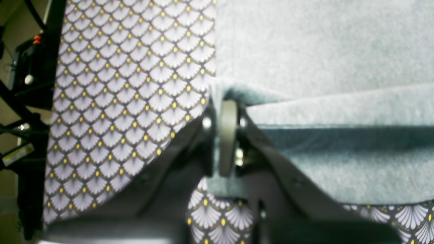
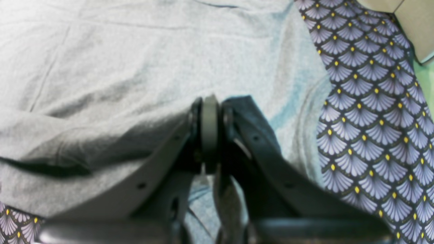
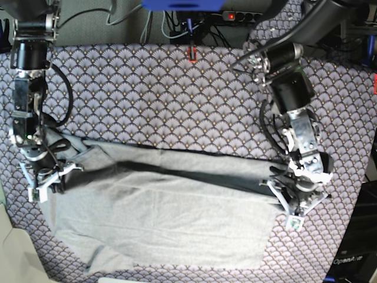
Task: Fold the T-shirt properly
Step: 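Lift the shoulder edge with both grippers and pull it toward the hem, then lower the held edge onto the shirt body with both grippers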
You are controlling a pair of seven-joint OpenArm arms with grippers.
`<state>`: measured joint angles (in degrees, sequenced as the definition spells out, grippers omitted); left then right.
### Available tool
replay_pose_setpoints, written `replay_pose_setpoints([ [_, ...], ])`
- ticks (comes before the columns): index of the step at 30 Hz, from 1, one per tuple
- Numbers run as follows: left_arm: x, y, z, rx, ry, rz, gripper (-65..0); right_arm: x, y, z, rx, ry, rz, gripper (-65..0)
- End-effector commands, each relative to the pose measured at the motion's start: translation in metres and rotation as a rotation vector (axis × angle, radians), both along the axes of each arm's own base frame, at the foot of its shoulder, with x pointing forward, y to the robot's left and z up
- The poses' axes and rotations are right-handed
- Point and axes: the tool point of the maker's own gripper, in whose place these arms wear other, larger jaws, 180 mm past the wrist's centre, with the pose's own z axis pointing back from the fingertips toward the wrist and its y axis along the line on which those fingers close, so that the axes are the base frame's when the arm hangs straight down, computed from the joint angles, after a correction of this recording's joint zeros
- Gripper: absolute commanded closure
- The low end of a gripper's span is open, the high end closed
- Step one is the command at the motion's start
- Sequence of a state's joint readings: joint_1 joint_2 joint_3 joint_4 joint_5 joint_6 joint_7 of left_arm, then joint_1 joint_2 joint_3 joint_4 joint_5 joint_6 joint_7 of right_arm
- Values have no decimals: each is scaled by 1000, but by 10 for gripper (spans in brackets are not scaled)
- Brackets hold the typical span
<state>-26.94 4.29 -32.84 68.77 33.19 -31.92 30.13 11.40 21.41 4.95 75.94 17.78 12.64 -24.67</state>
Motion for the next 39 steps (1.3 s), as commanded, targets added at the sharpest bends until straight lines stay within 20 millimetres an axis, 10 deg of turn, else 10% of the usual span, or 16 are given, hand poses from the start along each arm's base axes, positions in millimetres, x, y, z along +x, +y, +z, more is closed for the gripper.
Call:
replay_pose_setpoints([
  [1,15,1,27,2,-79,-1,0,11,-4,23,-16,-67,6,0],
  [7,13,3,24,-1,-73,6,-22,14,-6,27,-18,-71,4,-80],
  [12,12,5,26,2,-78,12,-247,11,-5,23,-19,-65,10,-294],
  [18,6,7,30,16,-92,13,-478,7,0,22,-34,-50,82,-340],
  [23,-14,2,31,29,-114,25,-431,-13,2,8,-47,-19,96,-340],
  [29,-61,0,-13,40,-40,18,-351,-47,13,-5,-62,11,131,-342],
  [39,-93,6,-40,25,-49,19,-347,-77,-68,-28,-37,56,-93,-344],
])
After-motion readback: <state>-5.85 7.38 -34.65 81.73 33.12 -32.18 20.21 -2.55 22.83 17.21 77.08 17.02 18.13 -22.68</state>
